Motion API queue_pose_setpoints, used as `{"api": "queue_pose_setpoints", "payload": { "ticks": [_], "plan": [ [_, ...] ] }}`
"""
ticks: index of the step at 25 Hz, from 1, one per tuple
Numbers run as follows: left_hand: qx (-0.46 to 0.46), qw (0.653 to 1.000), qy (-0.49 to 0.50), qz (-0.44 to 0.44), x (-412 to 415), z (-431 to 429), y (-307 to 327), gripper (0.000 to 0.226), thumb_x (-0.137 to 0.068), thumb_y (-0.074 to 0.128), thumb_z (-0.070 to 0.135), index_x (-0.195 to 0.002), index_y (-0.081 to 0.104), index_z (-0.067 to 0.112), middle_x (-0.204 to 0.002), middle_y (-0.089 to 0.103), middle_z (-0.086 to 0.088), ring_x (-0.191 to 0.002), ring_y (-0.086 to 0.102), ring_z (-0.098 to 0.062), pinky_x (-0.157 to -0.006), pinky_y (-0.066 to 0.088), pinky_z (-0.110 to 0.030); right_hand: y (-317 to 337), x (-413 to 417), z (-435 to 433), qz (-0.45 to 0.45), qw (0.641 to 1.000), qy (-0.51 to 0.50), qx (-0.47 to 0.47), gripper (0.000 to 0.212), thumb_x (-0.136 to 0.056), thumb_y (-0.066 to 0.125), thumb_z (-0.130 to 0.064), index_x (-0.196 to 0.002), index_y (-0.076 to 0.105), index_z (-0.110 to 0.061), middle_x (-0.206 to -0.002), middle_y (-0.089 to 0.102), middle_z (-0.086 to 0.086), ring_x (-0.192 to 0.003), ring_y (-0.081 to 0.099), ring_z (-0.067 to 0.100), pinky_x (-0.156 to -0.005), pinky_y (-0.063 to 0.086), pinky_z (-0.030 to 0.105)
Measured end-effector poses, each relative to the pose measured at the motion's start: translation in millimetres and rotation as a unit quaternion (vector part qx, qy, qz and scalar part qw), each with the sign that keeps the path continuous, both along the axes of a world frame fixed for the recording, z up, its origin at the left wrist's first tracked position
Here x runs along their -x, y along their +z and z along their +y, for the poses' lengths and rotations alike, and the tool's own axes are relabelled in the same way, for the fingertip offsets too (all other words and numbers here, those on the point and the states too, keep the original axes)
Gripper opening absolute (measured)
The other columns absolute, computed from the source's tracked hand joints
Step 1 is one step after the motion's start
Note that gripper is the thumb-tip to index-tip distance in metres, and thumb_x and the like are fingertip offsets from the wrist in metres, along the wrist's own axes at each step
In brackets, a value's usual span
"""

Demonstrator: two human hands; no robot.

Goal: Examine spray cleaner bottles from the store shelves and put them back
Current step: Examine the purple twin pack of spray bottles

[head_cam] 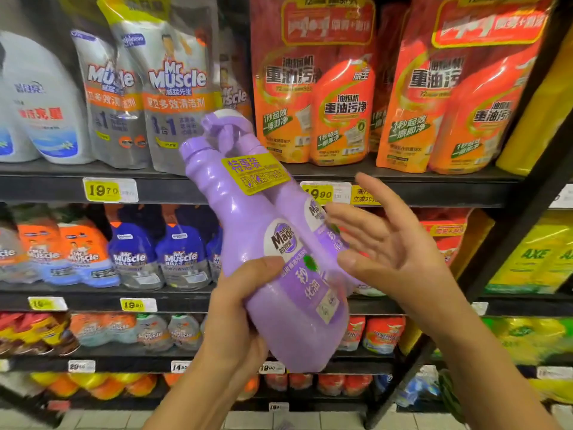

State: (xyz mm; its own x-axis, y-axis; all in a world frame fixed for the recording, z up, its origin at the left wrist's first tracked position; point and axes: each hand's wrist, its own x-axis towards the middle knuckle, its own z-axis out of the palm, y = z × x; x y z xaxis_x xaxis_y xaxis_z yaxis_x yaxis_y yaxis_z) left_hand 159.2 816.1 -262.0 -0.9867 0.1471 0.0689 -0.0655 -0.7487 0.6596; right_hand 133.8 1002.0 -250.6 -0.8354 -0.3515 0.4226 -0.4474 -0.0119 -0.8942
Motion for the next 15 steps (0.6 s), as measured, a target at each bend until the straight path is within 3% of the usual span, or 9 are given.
{"api": "queue_pose_setpoints", "payload": {
  "ticks": [2, 4, 6, 8, 12, 15],
  "plan": [
    [0.012, 1.000, -0.024, -0.015, 2, -8, -2, 0.042, -0.033, 0.074, 0.007, -0.074, 0.078, 0.005, -0.077, 0.074, -0.015, -0.067, 0.071, -0.029, -0.061, 0.059, -0.039, -8, 18, 9, 0.012, 0.992, -0.119, -0.046, 0.080, -0.070, 0.077, -0.034, -0.139, 0.037, -0.041, -0.136, 0.050, -0.024, -0.128, 0.042, -0.010, -0.103, 0.038, 0.020],
    [0.017, 0.999, -0.040, -0.010, 2, -13, -4, 0.055, -0.019, 0.083, 0.017, -0.073, 0.078, 0.005, -0.073, 0.074, -0.015, -0.064, 0.071, -0.029, -0.059, 0.059, -0.037, -14, 32, 16, -0.062, 0.992, -0.093, -0.065, 0.088, -0.061, 0.079, -0.049, -0.139, 0.040, -0.039, -0.136, 0.049, -0.024, -0.127, 0.045, -0.008, -0.102, 0.042, 0.024],
    [0.024, 0.998, -0.064, 0.008, 1, -15, -3, 0.058, -0.017, 0.085, 0.024, -0.070, 0.077, 0.004, -0.067, 0.073, -0.013, -0.059, 0.070, -0.026, -0.054, 0.057, -0.032, -24, 35, 18, -0.148, 0.988, 0.018, 0.033, 0.091, -0.052, 0.087, -0.047, -0.133, 0.048, -0.036, -0.131, 0.061, -0.007, -0.118, 0.060, 0.012, -0.090, 0.052, 0.028],
    [0.065, 0.995, -0.075, 0.014, 4, -19, -5, 0.059, -0.014, 0.088, 0.028, -0.066, 0.077, 0.003, -0.064, 0.072, -0.012, -0.055, 0.070, -0.023, -0.051, 0.056, -0.028, -38, 32, 18, -0.189, 0.972, 0.061, 0.128, 0.082, -0.047, 0.091, -0.034, -0.122, 0.059, -0.030, -0.115, 0.070, 0.005, -0.099, 0.068, 0.021, -0.076, 0.056, 0.030],
    [0.097, 0.979, -0.167, 0.060, 18, -25, -1, 0.054, -0.036, 0.088, 0.036, -0.085, 0.080, 0.015, -0.081, 0.076, -0.006, -0.073, 0.073, -0.020, -0.065, 0.059, -0.030, -55, 20, 12, -0.172, 0.964, -0.017, 0.201, 0.057, -0.049, 0.087, -0.021, -0.103, 0.069, -0.020, -0.095, 0.073, 0.011, -0.078, 0.071, 0.024, -0.062, 0.057, 0.032],
    [0.122, 0.985, -0.114, 0.043, 27, -24, 4, 0.068, -0.037, 0.091, 0.037, -0.097, 0.075, 0.010, -0.089, 0.075, -0.013, -0.077, 0.073, -0.027, -0.065, 0.059, -0.037, -46, 9, 16, -0.121, 0.963, -0.092, 0.223, 0.050, -0.049, 0.086, -0.022, -0.096, 0.071, -0.023, -0.086, 0.074, 0.007, -0.070, 0.071, 0.019, -0.056, 0.055, 0.029]
  ]
}}
